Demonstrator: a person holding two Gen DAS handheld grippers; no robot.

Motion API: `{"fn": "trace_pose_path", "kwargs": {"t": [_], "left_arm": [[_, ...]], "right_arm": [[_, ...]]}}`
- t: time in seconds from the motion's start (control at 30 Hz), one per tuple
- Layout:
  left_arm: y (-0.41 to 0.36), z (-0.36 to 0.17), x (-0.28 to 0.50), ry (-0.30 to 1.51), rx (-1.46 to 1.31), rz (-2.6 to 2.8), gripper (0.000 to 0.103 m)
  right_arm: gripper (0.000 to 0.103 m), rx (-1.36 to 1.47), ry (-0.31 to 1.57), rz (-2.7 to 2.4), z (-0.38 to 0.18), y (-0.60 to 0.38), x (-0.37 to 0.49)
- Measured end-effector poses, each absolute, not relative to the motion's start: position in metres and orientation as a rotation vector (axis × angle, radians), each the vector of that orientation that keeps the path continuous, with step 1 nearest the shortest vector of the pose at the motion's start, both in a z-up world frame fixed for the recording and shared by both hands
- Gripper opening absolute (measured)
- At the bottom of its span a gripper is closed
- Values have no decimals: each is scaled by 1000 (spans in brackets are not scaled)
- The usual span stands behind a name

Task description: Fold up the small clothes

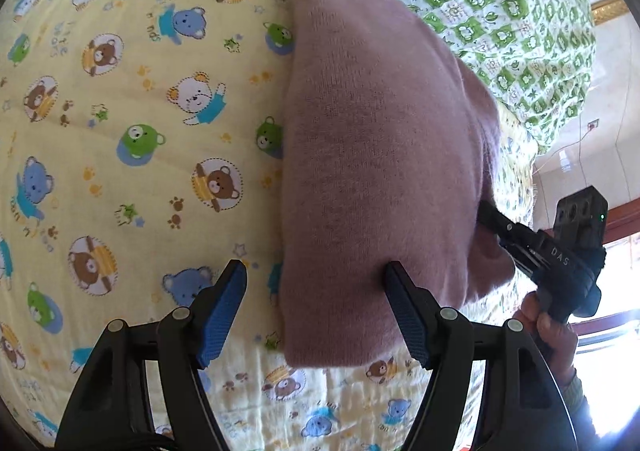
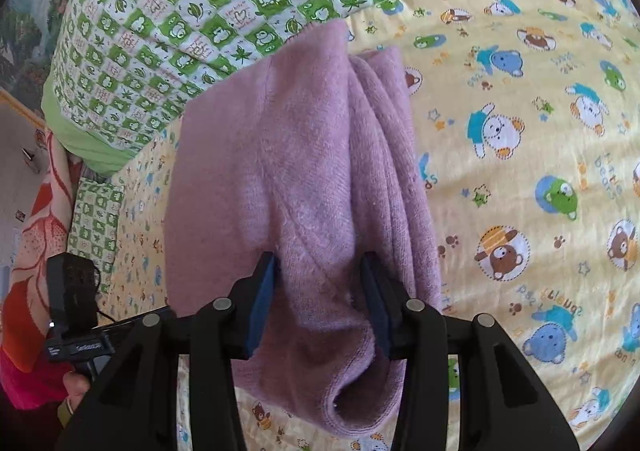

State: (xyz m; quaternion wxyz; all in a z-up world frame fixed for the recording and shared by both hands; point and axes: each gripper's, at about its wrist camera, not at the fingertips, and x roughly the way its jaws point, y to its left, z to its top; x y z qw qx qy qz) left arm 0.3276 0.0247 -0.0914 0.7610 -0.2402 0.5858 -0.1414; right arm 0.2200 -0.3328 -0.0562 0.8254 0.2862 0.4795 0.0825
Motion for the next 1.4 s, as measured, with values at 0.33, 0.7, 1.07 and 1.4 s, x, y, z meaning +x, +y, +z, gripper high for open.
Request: {"fn": "trace_pose_path", "kwargs": {"t": [0.33,0.7,1.07,1.4], "left_arm": [[2,-95,328,1294,-528,-323,77],[-20,-103,336,1325,-504,-323,80],[-18,-85,363,1275,-523,-305,80],[-19,-90,374,1272,-546,-287,87]], "right_arm": [[9,759,838,191,-10,-358,184],[8,644,938,-2,-72,-358,189],[47,602,902,-5,-37,-354,193],[63,604,958,20,-57,-357,216]]}}
